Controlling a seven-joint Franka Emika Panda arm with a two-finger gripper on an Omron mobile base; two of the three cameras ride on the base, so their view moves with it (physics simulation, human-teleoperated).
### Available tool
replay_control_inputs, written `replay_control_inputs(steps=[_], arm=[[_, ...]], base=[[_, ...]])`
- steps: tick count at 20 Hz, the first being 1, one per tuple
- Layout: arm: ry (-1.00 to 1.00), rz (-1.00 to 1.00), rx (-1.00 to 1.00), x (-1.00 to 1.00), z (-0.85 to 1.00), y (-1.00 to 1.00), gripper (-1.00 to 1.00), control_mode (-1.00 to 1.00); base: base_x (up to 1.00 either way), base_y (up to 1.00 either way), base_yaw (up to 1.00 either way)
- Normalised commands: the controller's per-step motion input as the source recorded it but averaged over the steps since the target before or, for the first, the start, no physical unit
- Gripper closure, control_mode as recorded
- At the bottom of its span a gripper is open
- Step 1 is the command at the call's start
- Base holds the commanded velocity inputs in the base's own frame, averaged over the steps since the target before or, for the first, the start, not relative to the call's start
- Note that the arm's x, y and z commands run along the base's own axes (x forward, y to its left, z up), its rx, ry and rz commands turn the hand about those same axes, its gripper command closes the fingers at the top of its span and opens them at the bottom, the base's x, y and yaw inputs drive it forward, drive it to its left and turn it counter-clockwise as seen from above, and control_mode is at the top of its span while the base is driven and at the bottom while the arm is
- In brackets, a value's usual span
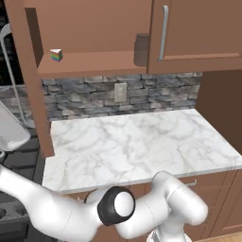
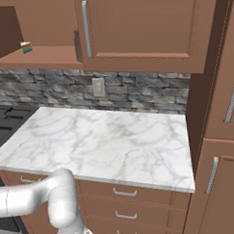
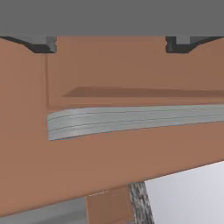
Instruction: Pick the candle and jar from the dining table and place them in the open cabinet. Close the cabinet after placing the objects.
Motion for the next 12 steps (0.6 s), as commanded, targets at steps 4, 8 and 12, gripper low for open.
replay_control_inputs(steps=[4,8,12], arm=[[0.03,0.0,0.06,0.39,0.0,-0.34,-1.0,-1.0],[0.05,0.03,0.06,0.46,0.0,-0.23,-1.0,-1.0],[0.07,0.12,0.06,0.58,0.0,-0.17,-1.0,-1.0]], base=[[0.0,0.0,0.0],[0.0,0.0,0.0],[0.0,0.0,0.0]])
